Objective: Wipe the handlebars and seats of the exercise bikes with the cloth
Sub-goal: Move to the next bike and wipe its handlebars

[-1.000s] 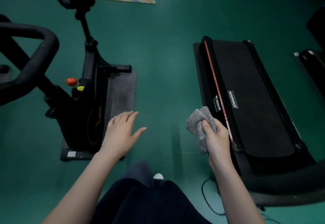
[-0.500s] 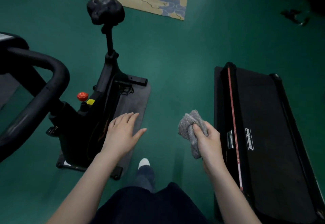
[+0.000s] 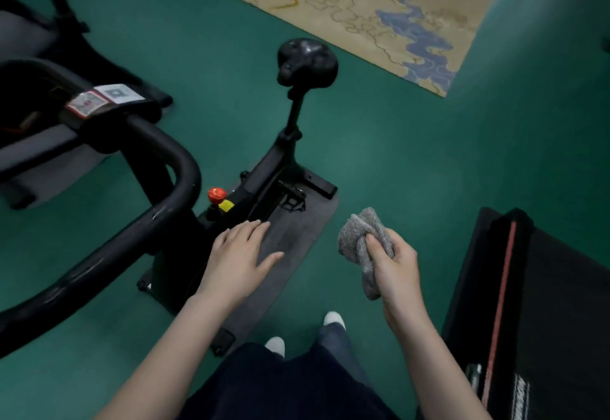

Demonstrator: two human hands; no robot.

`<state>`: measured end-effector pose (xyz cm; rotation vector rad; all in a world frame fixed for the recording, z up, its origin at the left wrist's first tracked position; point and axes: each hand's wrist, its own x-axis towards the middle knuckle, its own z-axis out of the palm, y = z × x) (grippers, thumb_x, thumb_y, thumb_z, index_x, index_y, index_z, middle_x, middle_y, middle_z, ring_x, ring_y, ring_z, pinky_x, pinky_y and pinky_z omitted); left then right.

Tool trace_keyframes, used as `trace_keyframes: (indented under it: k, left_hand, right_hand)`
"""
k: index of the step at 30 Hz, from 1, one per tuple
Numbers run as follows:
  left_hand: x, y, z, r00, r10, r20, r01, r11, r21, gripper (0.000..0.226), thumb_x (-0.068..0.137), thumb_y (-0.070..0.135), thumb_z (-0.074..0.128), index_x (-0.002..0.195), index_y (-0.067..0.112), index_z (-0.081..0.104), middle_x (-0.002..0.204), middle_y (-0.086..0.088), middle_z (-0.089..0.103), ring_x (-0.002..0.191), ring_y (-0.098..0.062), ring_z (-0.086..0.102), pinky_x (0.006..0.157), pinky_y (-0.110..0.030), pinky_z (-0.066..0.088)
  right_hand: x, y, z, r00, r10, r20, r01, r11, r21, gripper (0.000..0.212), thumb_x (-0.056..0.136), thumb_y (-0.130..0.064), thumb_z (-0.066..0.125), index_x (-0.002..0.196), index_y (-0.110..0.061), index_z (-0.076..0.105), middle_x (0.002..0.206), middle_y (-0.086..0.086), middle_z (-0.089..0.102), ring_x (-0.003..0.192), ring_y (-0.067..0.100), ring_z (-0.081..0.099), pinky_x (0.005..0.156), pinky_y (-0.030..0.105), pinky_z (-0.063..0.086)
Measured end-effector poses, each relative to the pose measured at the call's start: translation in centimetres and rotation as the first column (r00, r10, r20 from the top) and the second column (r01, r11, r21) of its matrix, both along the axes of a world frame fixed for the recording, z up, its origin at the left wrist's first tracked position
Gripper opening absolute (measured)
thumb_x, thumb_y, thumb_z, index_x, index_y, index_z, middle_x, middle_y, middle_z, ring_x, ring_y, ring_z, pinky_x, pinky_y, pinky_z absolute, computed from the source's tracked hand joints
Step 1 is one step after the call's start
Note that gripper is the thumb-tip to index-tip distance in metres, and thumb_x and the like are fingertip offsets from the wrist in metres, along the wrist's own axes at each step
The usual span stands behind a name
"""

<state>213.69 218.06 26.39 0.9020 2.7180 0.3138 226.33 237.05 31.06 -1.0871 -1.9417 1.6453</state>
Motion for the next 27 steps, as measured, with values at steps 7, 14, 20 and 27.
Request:
trace_keyframes:
  k: [7,14,20,27]
  left_hand:
    - [0.0,1.6,-0.6,0.955,0.297,0.019,-0.296,0.955,-0.032,0.069,0.091,0.065,0.031,0.148,0.027,0.025,0.153,0.006,0.028,0.143,-0.013,0.02,0.118,-0.035,0.015]
    - [1.6,6.0,0.1,0.807,0.589,0.028,-0.588,0.808,-0.047,0.068,0.092,0.063,0.031,0.149,0.027,0.022,0.155,0.007,0.025,0.143,-0.013,0.018,0.118,-0.034,0.013]
    - [4.2,7.8,0.9,0.65,0.76,0.003,-0.759,0.649,-0.041,0.068,0.092,0.062,0.032,0.149,0.026,0.024,0.154,0.005,0.027,0.143,-0.014,0.02,0.117,-0.034,0.015]
    - [7.8,6.3,1.5,0.436,0.9,0.005,-0.899,0.435,-0.053,0.067,0.092,0.061,0.032,0.148,0.024,0.025,0.153,0.004,0.029,0.14,-0.015,0.025,0.114,-0.032,0.018]
  right_hand:
    - [-6.8,4.3,-0.6,0.948,0.318,-0.02,-0.318,0.947,-0.04,0.024,0.093,-0.01,0.056,0.075,-0.024,0.062,0.054,-0.016,0.057,0.054,0.005,0.048,0.06,0.026,0.036]
    - [-12.2,11.5,0.0,0.84,0.542,-0.038,-0.542,0.84,-0.009,0.021,0.093,-0.01,0.055,0.076,-0.02,0.063,0.055,-0.016,0.061,0.049,-0.003,0.051,0.048,0.016,0.04]
    - [-15.6,13.1,0.3,0.716,0.696,-0.061,-0.698,0.714,-0.051,0.021,0.093,-0.007,0.055,0.076,-0.017,0.064,0.061,-0.012,0.063,0.057,0.001,0.054,0.055,0.018,0.043]
    - [-18.4,8.1,2.2,0.47,0.872,-0.135,-0.882,0.466,-0.064,0.019,0.093,-0.006,0.054,0.08,-0.015,0.065,0.059,-0.012,0.058,0.055,0.003,0.048,0.055,0.022,0.04]
